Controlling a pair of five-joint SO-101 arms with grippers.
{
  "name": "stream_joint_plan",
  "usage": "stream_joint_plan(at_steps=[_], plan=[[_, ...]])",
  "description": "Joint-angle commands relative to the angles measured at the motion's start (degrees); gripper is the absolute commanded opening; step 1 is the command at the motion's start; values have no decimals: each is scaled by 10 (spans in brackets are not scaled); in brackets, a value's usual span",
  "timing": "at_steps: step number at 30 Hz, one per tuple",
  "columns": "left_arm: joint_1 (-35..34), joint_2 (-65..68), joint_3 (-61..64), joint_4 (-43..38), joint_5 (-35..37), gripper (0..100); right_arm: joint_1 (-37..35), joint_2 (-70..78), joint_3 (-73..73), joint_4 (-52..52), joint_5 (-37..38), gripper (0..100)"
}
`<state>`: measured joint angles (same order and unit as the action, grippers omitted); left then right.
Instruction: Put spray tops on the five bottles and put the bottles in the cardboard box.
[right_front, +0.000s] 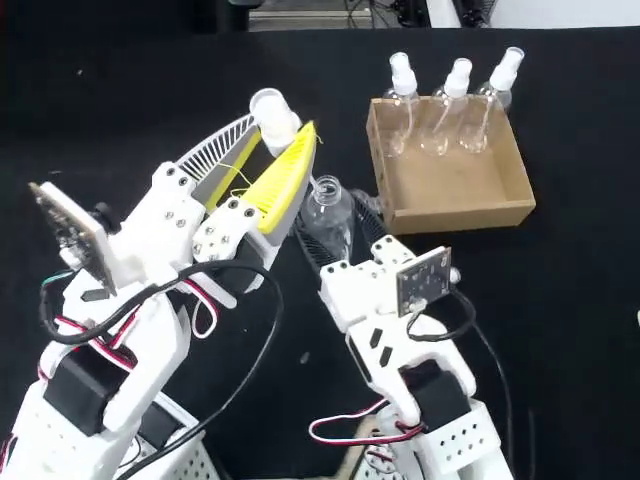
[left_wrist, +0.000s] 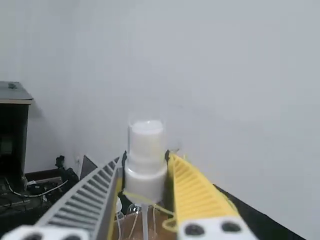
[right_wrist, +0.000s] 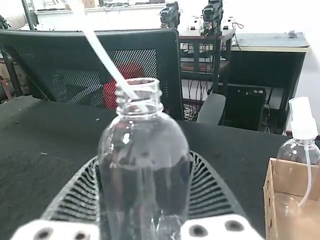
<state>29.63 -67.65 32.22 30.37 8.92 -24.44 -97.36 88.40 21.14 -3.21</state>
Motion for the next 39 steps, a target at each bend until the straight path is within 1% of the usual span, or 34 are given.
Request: stream_joint_plan(at_steps=[1,7,9,11,13,15,17,20,23,26,28,35,39], plan=[[7,21,-9,6,4,32,-7,-15,-3,2,-5,11],[7,104,-16,8,4,34,-7,-15,-2,4,-5,11],[7,107,-28,29,4,41,-7,-15,-2,4,-5,11],[7,112,-39,66,4,105,-7,-15,-2,4,-5,11],[7,108,-44,101,7,208,-7,-15,-2,4,-5,11],[7,106,-51,129,34,295,-7,-15,-2,4,-5,11],[2,106,-79,168,62,341,-7,-15,-2,4,-5,11],[2,112,-131,215,74,346,-5,-15,-2,4,-5,11],[-1,113,-166,218,75,346,-5,-14,-2,5,-5,11],[-52,113,-175,220,73,346,-5,-15,-2,5,-5,11],[-81,117,-160,218,73,346,-5,-15,-2,5,-5,11],[-136,178,-137,221,72,346,-3,-13,-2,6,-5,11],[-170,163,-137,241,76,346,51,-15,-29,63,-5,11]])
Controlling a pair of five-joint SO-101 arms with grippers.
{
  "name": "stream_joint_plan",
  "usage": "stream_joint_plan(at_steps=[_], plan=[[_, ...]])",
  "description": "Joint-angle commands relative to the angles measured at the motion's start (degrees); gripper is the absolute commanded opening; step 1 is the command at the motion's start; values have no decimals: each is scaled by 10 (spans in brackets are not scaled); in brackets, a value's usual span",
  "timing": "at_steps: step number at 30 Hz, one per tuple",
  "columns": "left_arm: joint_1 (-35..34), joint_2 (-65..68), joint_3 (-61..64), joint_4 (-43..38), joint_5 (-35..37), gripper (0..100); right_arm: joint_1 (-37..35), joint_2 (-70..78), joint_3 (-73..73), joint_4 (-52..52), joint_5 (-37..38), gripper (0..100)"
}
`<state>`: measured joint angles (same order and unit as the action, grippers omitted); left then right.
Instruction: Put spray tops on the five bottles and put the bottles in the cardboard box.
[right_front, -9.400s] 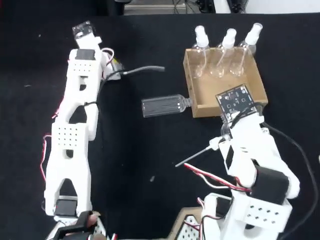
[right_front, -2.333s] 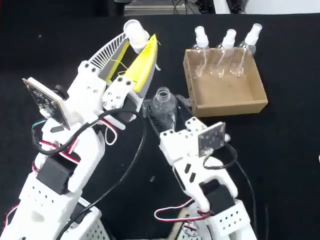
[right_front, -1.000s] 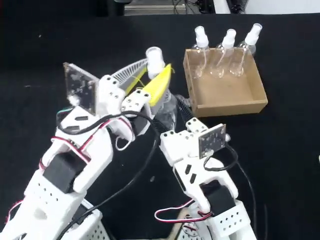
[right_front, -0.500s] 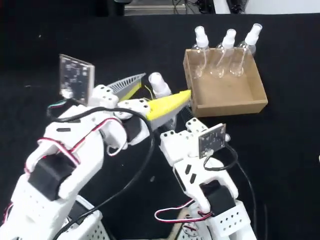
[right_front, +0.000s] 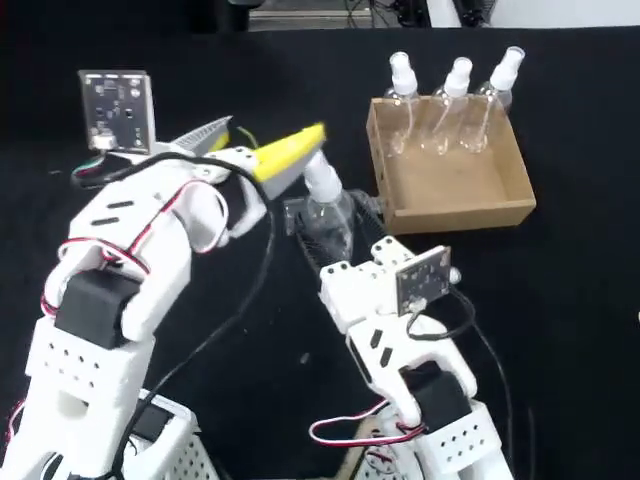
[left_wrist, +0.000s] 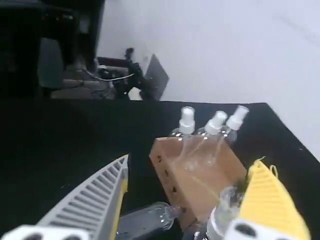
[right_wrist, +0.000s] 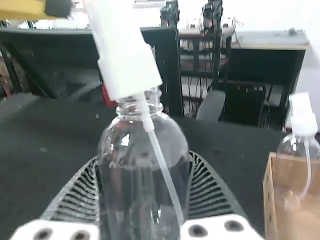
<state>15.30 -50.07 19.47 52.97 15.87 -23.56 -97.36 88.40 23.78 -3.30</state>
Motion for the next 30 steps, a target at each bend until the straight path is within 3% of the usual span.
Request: stream_joint_plan(at_steps=[1,8,15,25,30], plan=[[-37,-25,-9,23,7,346,62,-13,-43,56,-4,11],[-102,-131,25,47,4,346,186,-11,-90,75,27,11],[-131,-178,219,24,4,346,312,1,-162,63,53,11],[-113,-211,428,-149,7,346,412,297,-181,-215,55,11],[-99,-227,480,-178,7,346,523,428,-204,-331,55,11]])
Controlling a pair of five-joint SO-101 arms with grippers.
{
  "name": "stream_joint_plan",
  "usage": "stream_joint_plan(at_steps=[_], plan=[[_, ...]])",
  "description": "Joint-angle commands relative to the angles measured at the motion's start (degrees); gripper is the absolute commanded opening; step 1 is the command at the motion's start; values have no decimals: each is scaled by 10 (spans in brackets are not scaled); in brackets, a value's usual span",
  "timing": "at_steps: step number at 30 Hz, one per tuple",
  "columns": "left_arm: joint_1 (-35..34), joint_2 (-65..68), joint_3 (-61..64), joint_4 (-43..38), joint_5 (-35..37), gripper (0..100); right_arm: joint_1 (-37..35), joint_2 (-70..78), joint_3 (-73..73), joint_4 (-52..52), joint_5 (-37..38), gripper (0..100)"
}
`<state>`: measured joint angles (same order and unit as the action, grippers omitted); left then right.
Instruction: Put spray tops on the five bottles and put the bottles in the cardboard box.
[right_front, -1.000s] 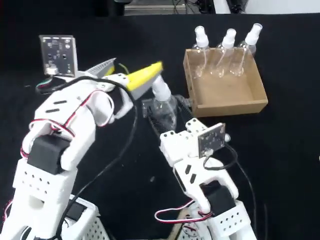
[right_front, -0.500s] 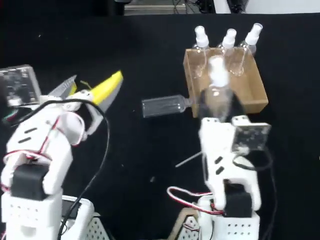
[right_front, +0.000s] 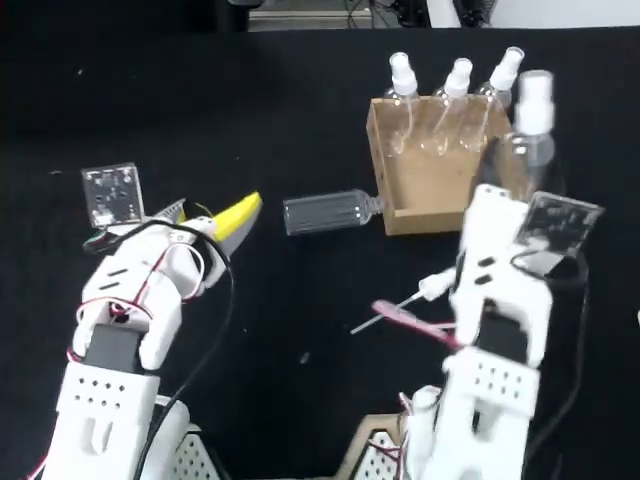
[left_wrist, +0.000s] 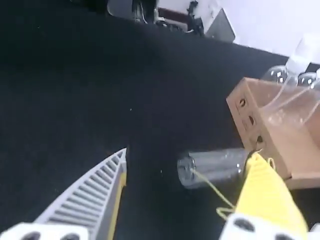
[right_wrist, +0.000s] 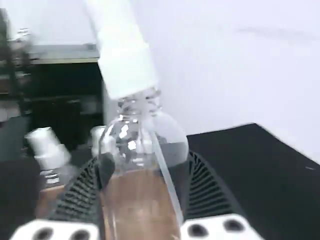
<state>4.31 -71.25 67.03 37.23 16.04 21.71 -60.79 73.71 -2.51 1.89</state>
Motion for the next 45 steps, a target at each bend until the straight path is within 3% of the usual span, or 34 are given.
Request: stream_joint_plan(at_steps=[1,9,18,37,45], plan=[[11,-17,8,-20,5,346,96,86,-68,-81,4,11],[14,-18,29,-20,6,346,223,313,-148,-230,4,11],[14,-18,59,-19,6,346,283,542,-196,-411,4,11],[24,-18,95,-21,43,346,331,921,-477,-507,4,11],[24,-18,93,-21,43,346,331,1002,-508,-554,4,15]])
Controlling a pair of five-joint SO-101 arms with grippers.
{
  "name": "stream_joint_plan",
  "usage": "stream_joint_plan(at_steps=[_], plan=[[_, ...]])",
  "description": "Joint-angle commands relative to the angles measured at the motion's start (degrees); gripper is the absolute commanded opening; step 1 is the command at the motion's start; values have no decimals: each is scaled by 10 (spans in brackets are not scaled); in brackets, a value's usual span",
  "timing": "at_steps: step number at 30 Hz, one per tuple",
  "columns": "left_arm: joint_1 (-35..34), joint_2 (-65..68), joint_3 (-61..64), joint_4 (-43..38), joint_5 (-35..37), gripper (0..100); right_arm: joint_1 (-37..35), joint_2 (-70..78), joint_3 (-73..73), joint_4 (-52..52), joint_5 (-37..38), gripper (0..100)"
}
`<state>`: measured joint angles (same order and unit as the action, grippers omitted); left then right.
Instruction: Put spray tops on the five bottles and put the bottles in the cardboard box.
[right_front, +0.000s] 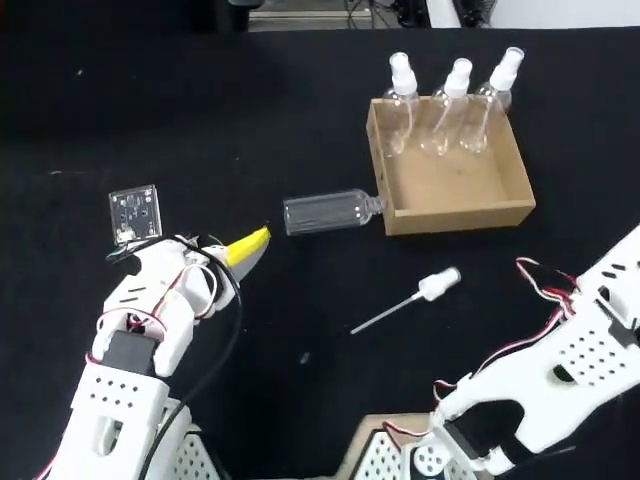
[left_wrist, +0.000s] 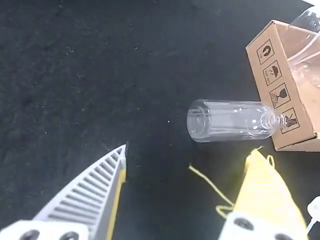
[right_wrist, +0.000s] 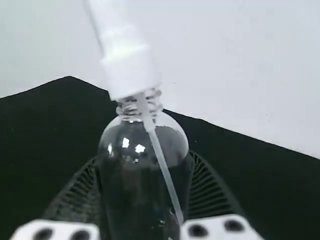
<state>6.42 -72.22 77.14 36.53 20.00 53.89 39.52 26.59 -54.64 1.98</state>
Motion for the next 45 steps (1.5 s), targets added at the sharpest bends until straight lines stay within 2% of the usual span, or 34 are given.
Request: stream_joint_plan(at_steps=[1,8,15,21,30,36,45], plan=[[3,-9,-8,-14,4,346,9,4,-36,-35,4,15],[3,-9,-9,-14,4,346,9,26,-36,-34,5,16],[3,-9,-10,-14,4,346,-1,46,-36,-35,55,16],[3,-10,-10,-14,4,346,-2,45,-15,-37,51,133],[3,-10,-10,-15,3,346,-7,44,-4,-36,55,146],[2,-10,-4,-39,3,346,-12,44,7,-38,54,270],[2,-10,-4,-40,3,346,-16,-22,59,-34,55,275]])
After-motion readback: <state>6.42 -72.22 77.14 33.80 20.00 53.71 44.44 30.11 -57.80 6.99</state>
